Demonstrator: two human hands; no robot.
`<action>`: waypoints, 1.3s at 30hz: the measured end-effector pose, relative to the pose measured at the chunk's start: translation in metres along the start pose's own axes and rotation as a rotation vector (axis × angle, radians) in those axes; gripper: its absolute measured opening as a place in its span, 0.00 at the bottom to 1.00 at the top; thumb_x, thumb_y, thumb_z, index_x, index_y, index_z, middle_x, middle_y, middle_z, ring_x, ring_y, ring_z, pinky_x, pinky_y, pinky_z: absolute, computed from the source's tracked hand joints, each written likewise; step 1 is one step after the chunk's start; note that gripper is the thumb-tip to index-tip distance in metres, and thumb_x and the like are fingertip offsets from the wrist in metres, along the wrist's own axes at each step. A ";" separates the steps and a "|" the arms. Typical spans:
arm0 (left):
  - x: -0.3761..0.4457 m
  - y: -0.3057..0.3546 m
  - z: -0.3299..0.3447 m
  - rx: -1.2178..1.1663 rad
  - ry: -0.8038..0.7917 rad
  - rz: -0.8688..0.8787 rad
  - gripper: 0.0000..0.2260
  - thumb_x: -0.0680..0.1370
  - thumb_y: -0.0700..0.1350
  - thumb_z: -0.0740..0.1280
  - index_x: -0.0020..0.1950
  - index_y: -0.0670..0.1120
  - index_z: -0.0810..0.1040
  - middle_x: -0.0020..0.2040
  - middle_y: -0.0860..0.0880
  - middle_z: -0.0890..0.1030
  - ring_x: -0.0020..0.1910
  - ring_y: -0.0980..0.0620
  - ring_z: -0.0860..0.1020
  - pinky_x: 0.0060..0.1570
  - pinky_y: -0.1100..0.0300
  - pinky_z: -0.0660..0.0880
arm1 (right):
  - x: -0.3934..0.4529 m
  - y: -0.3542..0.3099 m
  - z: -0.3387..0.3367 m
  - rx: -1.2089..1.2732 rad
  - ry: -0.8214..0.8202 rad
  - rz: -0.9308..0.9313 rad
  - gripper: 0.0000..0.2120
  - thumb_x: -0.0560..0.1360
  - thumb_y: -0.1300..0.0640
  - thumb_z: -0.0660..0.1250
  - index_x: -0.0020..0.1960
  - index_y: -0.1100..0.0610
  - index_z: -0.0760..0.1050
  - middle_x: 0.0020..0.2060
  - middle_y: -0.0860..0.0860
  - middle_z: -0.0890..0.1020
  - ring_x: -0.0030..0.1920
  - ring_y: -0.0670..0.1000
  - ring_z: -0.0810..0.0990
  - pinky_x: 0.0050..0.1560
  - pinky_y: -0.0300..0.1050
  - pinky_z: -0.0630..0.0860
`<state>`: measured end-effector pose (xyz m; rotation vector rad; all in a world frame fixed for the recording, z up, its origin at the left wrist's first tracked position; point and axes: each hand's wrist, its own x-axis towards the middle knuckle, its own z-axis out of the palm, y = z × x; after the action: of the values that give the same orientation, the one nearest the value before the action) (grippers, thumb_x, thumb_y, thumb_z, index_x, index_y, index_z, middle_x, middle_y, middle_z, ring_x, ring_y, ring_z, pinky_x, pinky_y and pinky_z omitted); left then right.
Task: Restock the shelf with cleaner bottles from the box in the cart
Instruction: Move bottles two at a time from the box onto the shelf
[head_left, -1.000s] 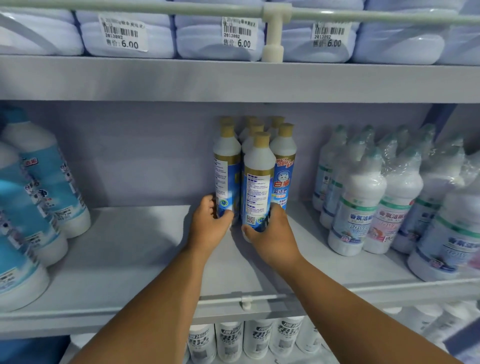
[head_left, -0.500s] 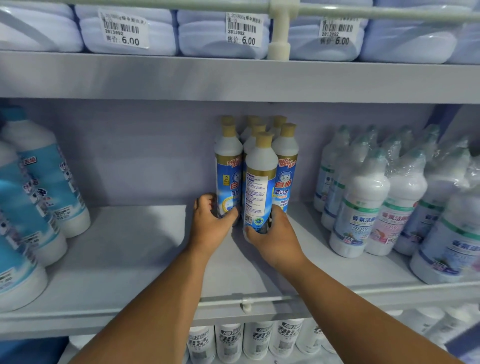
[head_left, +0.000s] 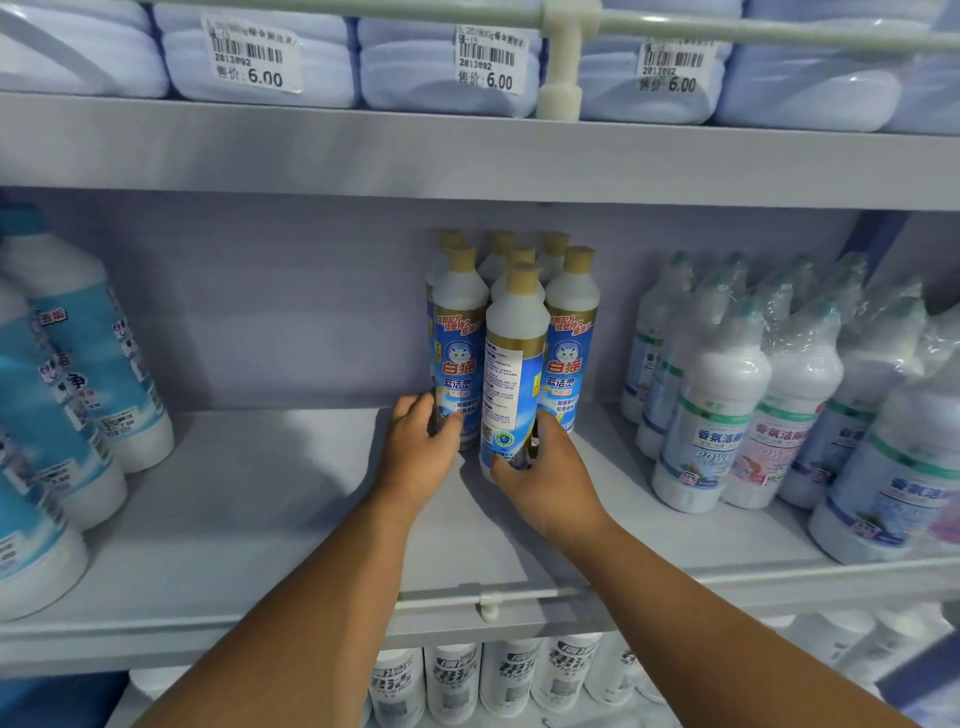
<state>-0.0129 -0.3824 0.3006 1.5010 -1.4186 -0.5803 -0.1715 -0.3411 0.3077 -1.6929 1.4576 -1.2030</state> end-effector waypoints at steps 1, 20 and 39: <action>-0.001 0.000 0.000 0.011 0.001 -0.003 0.13 0.80 0.46 0.67 0.63 0.47 0.80 0.58 0.48 0.75 0.48 0.56 0.76 0.37 0.78 0.67 | 0.000 -0.001 -0.001 -0.008 0.003 0.018 0.25 0.73 0.53 0.75 0.66 0.49 0.70 0.56 0.41 0.79 0.53 0.40 0.79 0.52 0.37 0.78; -0.032 0.028 -0.013 -0.100 0.020 0.013 0.27 0.63 0.53 0.84 0.54 0.52 0.73 0.49 0.55 0.83 0.43 0.61 0.82 0.37 0.68 0.79 | 0.003 -0.012 0.011 -0.040 -0.105 0.062 0.15 0.75 0.57 0.74 0.56 0.52 0.71 0.46 0.39 0.79 0.48 0.41 0.80 0.39 0.27 0.74; -0.035 0.000 -0.005 -0.175 0.008 -0.033 0.19 0.69 0.47 0.81 0.52 0.56 0.75 0.51 0.55 0.83 0.45 0.62 0.83 0.39 0.68 0.79 | 0.045 0.033 -0.044 -0.062 0.103 0.095 0.17 0.75 0.53 0.74 0.61 0.53 0.76 0.54 0.46 0.82 0.50 0.45 0.78 0.49 0.38 0.72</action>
<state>-0.0162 -0.3475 0.2938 1.3882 -1.3037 -0.6997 -0.2260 -0.3869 0.3084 -1.6031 1.6338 -1.2214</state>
